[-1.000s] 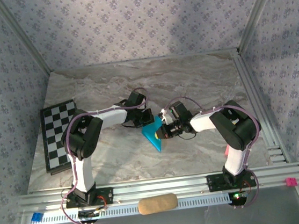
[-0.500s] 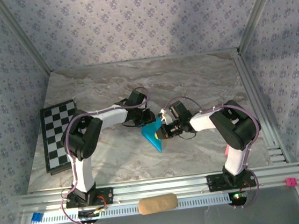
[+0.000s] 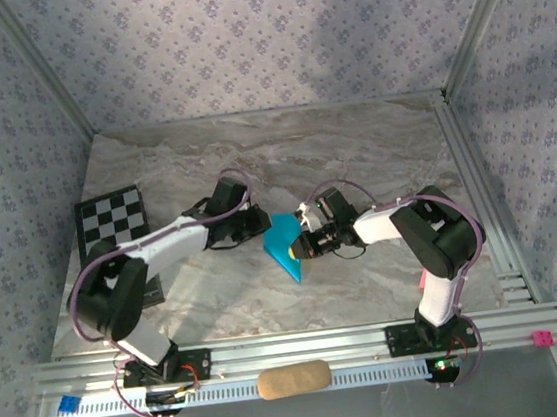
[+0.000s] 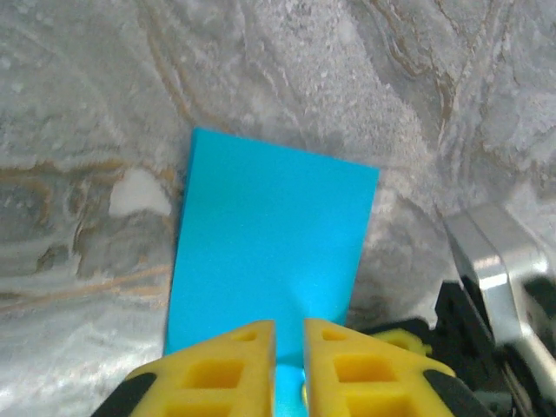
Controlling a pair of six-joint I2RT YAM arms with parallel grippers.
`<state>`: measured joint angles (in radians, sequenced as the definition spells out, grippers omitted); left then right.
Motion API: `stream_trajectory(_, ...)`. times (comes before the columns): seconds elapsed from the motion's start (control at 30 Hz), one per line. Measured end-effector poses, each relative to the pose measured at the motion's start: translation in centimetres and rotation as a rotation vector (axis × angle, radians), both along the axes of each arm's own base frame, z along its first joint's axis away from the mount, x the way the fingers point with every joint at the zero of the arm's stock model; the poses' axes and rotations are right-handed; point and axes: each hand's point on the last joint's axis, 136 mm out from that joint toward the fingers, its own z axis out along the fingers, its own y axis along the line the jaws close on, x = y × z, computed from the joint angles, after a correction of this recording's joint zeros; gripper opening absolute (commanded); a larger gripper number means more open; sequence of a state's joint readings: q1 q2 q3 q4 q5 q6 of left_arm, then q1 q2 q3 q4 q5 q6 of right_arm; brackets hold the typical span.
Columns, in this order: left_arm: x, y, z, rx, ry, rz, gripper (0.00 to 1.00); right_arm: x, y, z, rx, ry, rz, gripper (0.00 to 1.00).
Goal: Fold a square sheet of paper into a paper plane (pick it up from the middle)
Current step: Third fold the triangle at the center of the table.
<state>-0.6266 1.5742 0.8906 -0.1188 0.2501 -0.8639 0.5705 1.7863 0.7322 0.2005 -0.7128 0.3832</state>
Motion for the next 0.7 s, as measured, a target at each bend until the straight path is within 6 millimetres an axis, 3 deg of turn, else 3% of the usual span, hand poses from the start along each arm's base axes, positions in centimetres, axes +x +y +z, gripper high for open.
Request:
stream_trajectory(0.13, -2.0, 0.2, -0.1, -0.079, 0.007, 0.012, 0.04, 0.0, 0.0, 0.0, 0.001, -0.002, 0.005, 0.0)
stream_trajectory(0.33, -4.2, -1.6, -1.3, -0.198, 0.051, 0.0, 0.0, 0.0, -0.1, 0.0, 0.002, 0.009, 0.019, 0.0)
stream_trajectory(0.7, -4.1, -3.5, -2.0, -0.287, 0.07, 0.031, 0.0, 0.5, -0.7, 0.0, -0.019, 0.007, 0.03, 0.0)
